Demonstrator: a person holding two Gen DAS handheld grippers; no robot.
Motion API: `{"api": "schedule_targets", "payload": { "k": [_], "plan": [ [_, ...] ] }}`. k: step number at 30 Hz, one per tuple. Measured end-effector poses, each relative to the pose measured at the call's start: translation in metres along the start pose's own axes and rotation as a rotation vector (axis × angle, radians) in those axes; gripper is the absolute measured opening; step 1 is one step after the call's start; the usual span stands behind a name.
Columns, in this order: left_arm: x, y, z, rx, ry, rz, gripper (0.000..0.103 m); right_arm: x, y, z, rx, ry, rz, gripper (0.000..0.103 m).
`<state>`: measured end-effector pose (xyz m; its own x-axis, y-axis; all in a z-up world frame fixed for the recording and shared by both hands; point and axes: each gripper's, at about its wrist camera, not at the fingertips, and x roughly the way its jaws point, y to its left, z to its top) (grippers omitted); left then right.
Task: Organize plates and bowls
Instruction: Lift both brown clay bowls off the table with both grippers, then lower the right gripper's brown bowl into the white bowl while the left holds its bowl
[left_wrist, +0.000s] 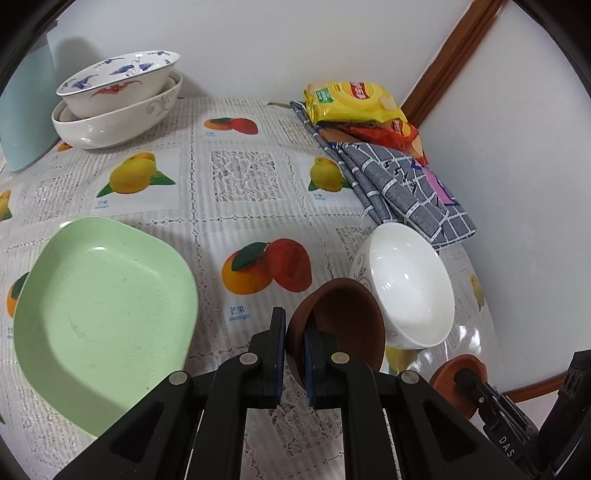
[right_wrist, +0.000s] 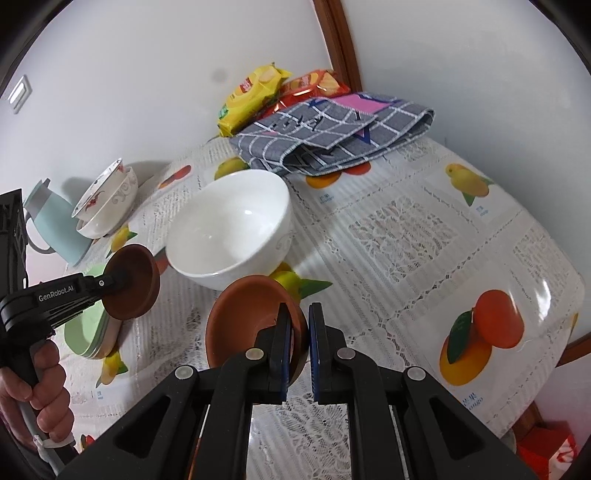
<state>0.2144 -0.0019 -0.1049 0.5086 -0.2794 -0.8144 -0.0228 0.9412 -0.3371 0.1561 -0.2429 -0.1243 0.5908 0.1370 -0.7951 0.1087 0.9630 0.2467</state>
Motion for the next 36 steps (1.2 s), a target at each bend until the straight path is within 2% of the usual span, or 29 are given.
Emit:
{"api": "schedule_targets", "payload": {
  "k": [20, 36],
  "plan": [
    [-0.038, -0.011, 0.007, 0.050, -0.044, -0.013, 0.009, -0.039, 0.023, 0.027, -0.033, -0.101, -0.008, 0.009],
    [-0.051, -0.013, 0.017, 0.081, -0.050, -0.013, 0.009, -0.042, 0.036, 0.039, -0.048, -0.127, -0.004, 0.009]
  ]
}}
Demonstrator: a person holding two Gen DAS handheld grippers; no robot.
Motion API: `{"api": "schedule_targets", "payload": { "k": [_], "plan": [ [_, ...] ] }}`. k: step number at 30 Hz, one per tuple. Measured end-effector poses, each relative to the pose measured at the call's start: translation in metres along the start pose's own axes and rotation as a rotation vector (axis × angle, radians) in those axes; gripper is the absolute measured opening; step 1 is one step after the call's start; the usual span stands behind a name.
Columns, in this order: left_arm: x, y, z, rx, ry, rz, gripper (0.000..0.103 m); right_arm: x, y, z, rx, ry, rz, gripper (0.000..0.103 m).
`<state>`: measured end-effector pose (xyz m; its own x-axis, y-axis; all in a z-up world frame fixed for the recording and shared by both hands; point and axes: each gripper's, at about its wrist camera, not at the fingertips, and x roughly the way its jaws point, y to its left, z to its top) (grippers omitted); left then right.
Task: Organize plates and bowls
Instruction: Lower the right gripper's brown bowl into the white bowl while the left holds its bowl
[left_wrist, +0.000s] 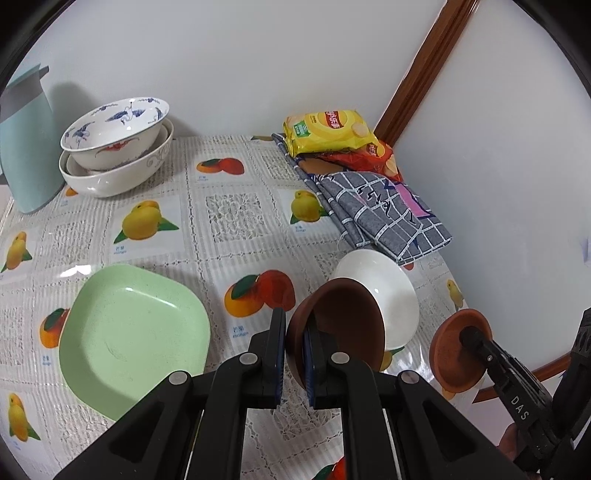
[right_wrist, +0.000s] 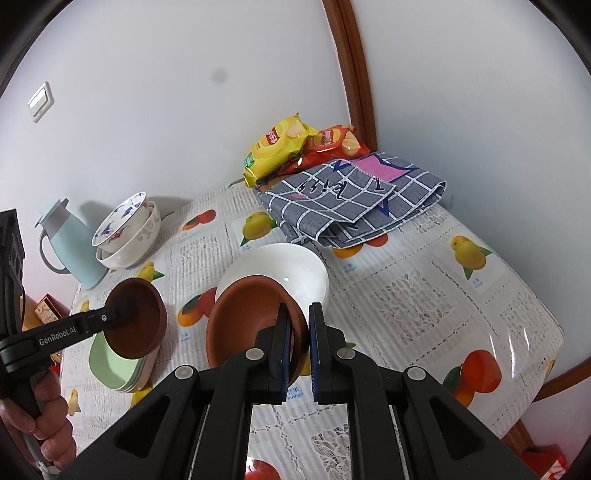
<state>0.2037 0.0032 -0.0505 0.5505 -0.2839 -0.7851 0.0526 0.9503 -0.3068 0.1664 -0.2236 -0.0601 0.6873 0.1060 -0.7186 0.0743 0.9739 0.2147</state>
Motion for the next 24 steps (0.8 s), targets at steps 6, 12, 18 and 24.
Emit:
{"api": "schedule_targets", "payload": {
  "k": [6, 12, 18, 24],
  "plan": [
    [0.000, 0.000, 0.005, 0.012, 0.000, -0.001, 0.009, 0.005, 0.002, 0.004, -0.002, 0.003, 0.003, 0.009],
    [0.005, 0.001, 0.009, 0.018, 0.007, 0.005, 0.009, 0.017, 0.005, 0.007, -0.006, 0.012, 0.006, 0.009],
    [0.015, 0.005, 0.017, 0.022, 0.014, 0.011, 0.009, 0.035, 0.005, 0.010, -0.010, 0.030, 0.004, 0.009],
    [0.025, 0.011, 0.020, 0.014, 0.025, 0.015, 0.009, 0.058, 0.007, 0.011, -0.033, 0.062, -0.012, 0.009]
  ]
}}
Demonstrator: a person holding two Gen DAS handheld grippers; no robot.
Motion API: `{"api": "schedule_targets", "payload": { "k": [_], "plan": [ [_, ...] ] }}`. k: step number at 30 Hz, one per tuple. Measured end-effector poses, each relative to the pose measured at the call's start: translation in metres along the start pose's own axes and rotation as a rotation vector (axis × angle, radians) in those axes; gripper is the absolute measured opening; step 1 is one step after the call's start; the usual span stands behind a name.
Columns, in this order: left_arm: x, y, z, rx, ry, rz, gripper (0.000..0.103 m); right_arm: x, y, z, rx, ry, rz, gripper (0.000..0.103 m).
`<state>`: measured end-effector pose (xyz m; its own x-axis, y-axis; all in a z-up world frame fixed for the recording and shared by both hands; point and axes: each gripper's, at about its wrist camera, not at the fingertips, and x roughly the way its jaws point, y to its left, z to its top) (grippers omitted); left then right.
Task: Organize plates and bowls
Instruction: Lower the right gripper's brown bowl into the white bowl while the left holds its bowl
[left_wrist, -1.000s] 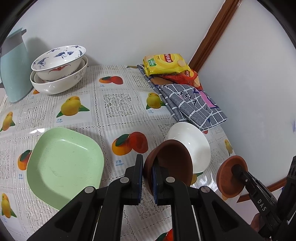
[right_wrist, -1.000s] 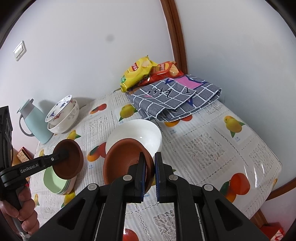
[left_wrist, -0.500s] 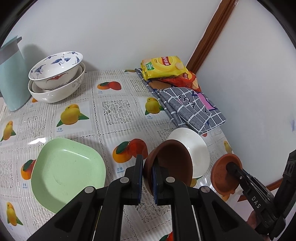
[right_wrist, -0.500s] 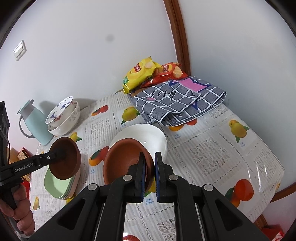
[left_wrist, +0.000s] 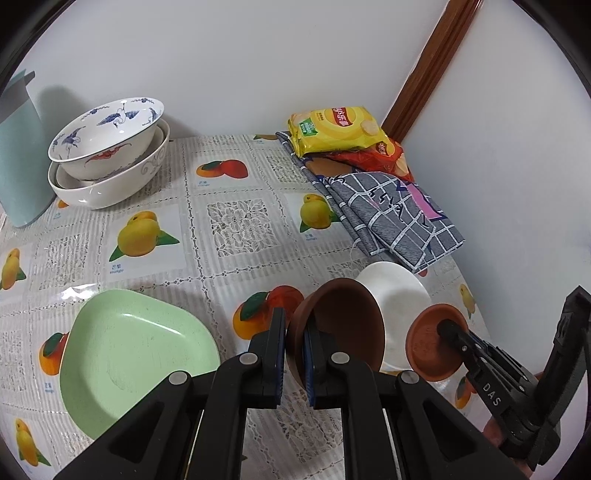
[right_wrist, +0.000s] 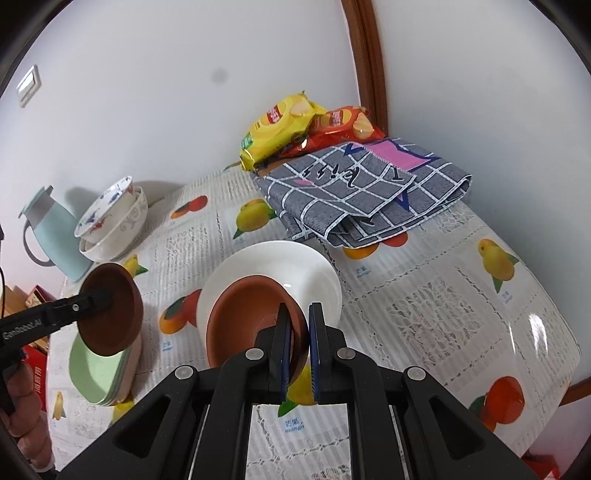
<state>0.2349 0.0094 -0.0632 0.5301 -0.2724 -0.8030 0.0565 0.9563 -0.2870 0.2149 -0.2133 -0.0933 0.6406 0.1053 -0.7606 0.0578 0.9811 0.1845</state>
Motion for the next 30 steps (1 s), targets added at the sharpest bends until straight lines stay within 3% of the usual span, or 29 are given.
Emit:
{"api": "schedule_targets", "payload": {
  "k": [24, 30],
  "plan": [
    [0.039, 0.025, 0.011, -0.023, 0.047, 0.005, 0.009, 0.065, 0.002, 0.013, -0.072, 0.087, -0.065, 0.009],
    [0.041, 0.029, 0.013, -0.024, 0.049, 0.010, 0.009, 0.070, 0.010, 0.013, -0.152, 0.096, -0.101, 0.010]
  ]
}}
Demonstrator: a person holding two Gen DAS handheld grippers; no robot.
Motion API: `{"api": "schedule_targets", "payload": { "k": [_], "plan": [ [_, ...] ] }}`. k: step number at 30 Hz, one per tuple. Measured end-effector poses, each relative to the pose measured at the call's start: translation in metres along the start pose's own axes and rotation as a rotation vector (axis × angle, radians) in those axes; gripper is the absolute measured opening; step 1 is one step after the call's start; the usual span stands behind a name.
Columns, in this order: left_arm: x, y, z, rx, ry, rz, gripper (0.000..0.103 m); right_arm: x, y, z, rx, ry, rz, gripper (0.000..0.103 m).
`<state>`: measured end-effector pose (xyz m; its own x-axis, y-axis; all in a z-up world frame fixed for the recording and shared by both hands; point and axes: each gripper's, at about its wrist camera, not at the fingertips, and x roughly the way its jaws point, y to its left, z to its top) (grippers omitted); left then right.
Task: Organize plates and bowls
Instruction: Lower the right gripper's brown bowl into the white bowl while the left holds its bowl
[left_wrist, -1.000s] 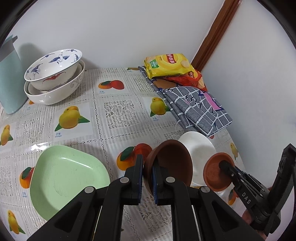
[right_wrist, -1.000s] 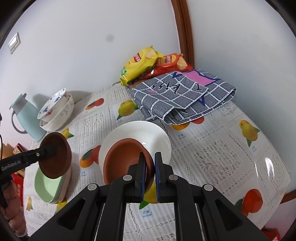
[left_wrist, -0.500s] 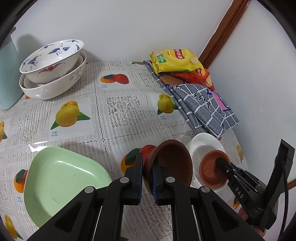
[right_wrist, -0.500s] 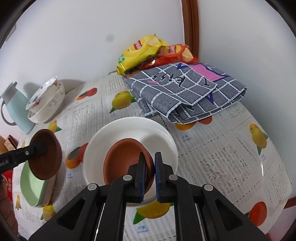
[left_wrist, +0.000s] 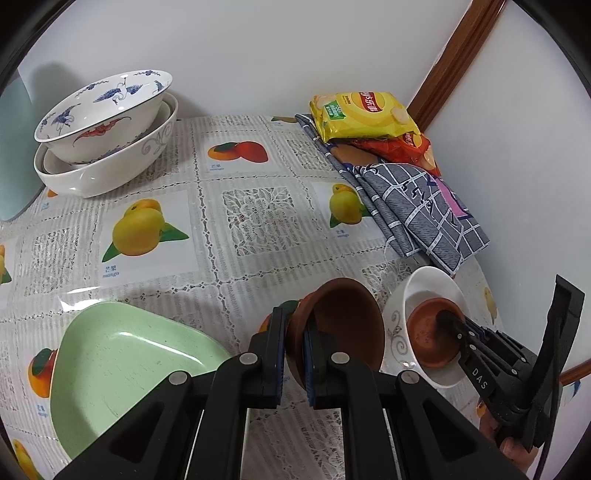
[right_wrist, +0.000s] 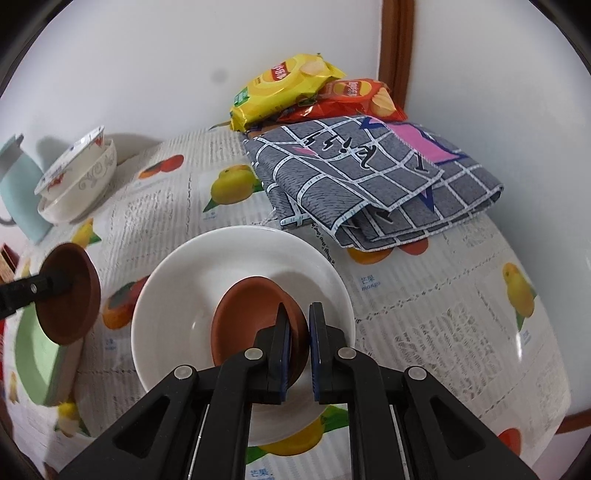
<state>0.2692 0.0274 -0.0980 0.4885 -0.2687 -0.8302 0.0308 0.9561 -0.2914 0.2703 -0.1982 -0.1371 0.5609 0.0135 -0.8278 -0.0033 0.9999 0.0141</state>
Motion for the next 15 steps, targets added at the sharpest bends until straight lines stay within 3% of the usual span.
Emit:
{"api": "schedule_targets", "payload": {
  "k": [15],
  "plan": [
    [-0.006, 0.003, -0.004, -0.006, 0.005, 0.007, 0.009, 0.019, 0.024, 0.002, -0.124, 0.049, -0.059, 0.013]
  ]
}}
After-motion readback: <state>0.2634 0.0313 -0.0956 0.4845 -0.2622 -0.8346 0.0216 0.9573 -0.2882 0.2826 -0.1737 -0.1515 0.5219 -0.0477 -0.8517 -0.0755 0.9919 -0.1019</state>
